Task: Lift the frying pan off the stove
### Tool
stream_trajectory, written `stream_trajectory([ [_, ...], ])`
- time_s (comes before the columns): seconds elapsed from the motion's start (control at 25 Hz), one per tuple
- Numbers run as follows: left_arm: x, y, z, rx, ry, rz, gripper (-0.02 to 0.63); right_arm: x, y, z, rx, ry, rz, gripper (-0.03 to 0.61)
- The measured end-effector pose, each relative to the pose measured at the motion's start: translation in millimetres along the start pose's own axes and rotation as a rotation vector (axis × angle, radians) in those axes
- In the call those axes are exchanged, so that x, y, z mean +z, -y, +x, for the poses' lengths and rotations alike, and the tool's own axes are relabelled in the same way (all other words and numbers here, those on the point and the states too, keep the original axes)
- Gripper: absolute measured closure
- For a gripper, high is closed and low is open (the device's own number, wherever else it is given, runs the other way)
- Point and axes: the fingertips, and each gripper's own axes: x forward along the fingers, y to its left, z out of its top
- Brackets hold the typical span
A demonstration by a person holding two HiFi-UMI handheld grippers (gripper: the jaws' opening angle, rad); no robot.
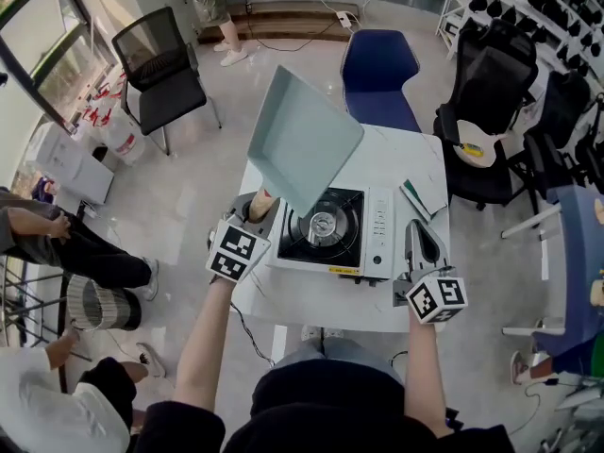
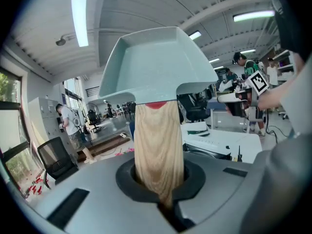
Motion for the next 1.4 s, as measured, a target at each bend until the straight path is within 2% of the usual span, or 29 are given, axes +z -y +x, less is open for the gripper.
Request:
stream_trajectory([
  [0.28,26,10,-16,0.120,0.177,-0.151,0.597,5,3,-5,-0.055,0.044,-0.075,0.575],
  [0.52,32,20,-26,0.185,0.276,-0.195,0.597,8,7,-8,-0.086,0.065,-0.117,0.575],
  [0.76,26,34,-35,0.214,0.304,-0.200,0.597,4,6,-13,-0.109,0.067,-0.151,0.575],
  [1.08,19,33,-50,0.257,0.348,-0.277,0.597,2,2,-20,-0.119,0.066,-0.181,0.575],
  [1.4,13,31,-56,0.285,0.346,-0.267,0.597,-1,11,-25,-0.154,0.062,-0.166,0.577],
])
